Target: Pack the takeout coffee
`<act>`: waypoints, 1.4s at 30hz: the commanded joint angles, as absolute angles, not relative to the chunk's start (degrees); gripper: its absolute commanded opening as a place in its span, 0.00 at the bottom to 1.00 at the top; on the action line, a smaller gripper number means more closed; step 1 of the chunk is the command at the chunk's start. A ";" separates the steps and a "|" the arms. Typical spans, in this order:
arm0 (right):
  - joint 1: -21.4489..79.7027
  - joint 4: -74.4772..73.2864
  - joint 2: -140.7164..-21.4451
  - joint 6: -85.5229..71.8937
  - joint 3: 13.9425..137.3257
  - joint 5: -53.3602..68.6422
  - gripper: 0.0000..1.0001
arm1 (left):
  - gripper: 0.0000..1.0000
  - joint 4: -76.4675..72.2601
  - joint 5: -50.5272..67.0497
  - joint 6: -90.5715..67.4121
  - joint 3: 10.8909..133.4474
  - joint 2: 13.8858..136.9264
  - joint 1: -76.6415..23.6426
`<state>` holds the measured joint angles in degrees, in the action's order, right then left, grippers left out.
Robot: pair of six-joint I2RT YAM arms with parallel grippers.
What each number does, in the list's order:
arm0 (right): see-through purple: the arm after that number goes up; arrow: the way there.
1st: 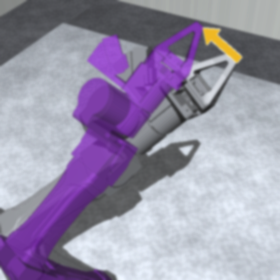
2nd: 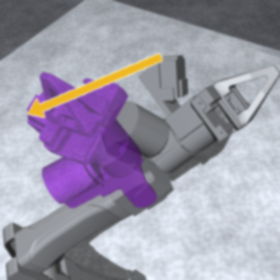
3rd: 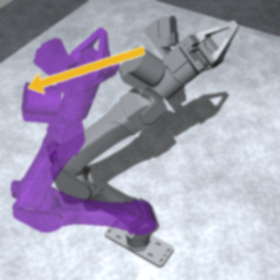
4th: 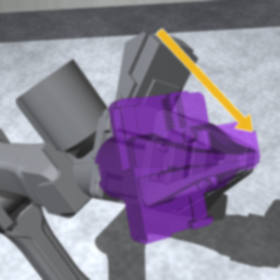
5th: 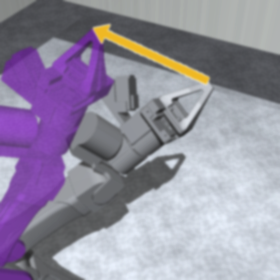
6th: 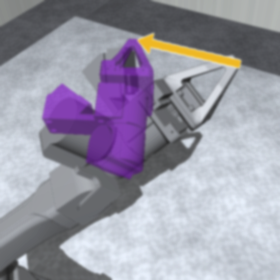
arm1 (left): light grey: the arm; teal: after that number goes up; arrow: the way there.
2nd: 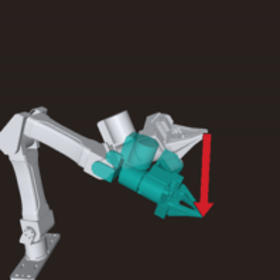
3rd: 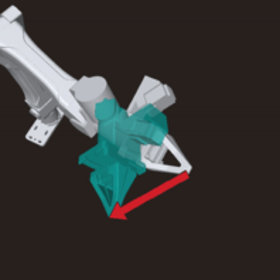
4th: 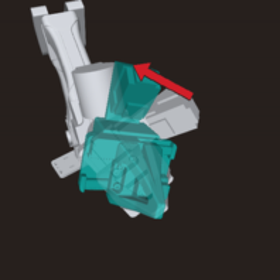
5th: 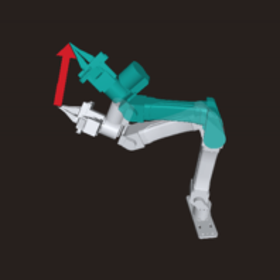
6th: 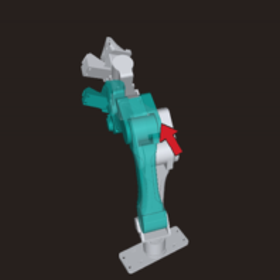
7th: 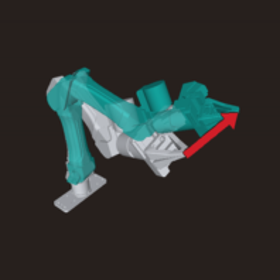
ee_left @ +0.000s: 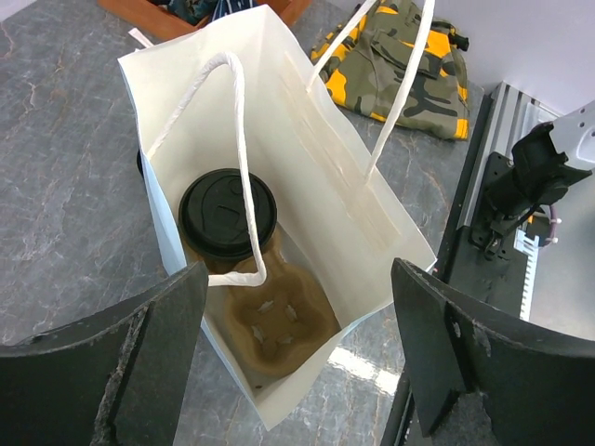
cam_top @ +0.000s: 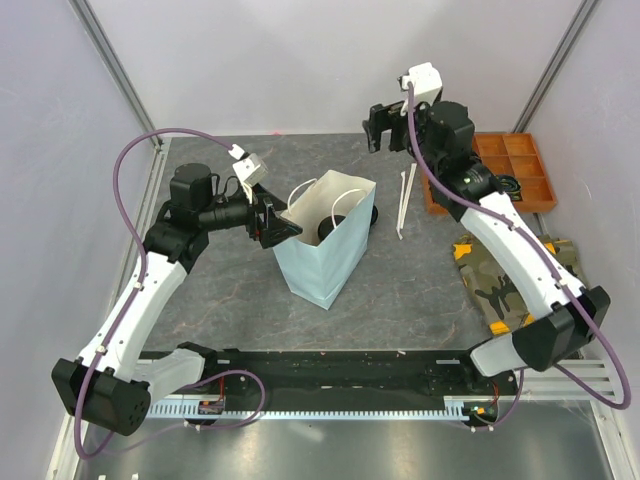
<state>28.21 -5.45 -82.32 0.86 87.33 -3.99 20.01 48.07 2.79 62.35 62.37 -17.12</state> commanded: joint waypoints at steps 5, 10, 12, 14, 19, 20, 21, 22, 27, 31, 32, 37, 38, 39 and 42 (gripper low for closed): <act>17.15 -32.66 -92.45 -0.88 93.69 -7.47 0.89 | 0.87 16.35 48.16 5.71 63.46 61.61 -17.23; 14.85 -29.72 -100.19 -1.75 89.66 -10.02 0.44 | 0.86 16.08 48.08 4.75 62.05 60.74 -17.31; 14.77 -26.81 -103.60 -3.25 89.73 -10.81 0.42 | 0.86 16.00 48.16 4.75 61.96 60.73 -17.31; 14.85 -25.67 -106.42 -4.21 91.22 -11.86 0.42 | 0.86 16.08 48.16 4.83 61.79 60.64 -17.23; 14.77 -23.56 -116.35 -4.22 95.97 -13.88 0.42 | 0.85 16.35 48.08 4.40 60.91 60.21 -17.31; 14.68 -22.16 -117.59 -3.96 96.50 -13.80 0.42 | 0.85 16.35 48.16 4.22 60.82 59.86 -17.31; 14.59 -21.54 -119.95 -3.35 97.64 -13.62 0.42 | 0.85 16.35 48.08 4.22 60.56 59.85 -17.31; 14.59 -20.84 -121.01 -3.43 98.52 -13.62 0.42 | 0.84 16.52 48.08 4.22 60.56 59.59 -17.31; 13.97 -19.95 -127.70 -4.30 104.31 -12.39 0.39 | 0.84 17.31 47.37 4.66 60.82 59.24 -17.23; 13.89 -19.95 -130.69 -5.10 107.05 -12.22 0.39 | 0.84 17.84 47.37 5.45 60.91 59.24 -17.31; 13.80 -19.95 -130.95 -5.27 107.22 -12.30 0.38 | 0.84 17.84 47.29 5.54 61.00 59.33 -17.31; 13.80 -19.86 -131.75 -6.15 107.67 -12.57 0.38 | 0.84 18.11 46.93 5.80 61.00 59.41 -17.31; 13.80 -19.86 -132.01 -6.24 107.67 -12.22 0.37 | 0.84 18.19 47.02 5.89 60.91 59.41 -17.31; 13.62 -19.86 -132.19 -6.41 107.67 -12.04 0.37 | 0.84 18.28 46.93 5.89 60.91 59.50 -17.31; 13.45 -19.51 -132.71 -6.77 107.49 -11.34 0.37 | 0.84 18.28 47.02 6.41 60.82 59.50 -17.31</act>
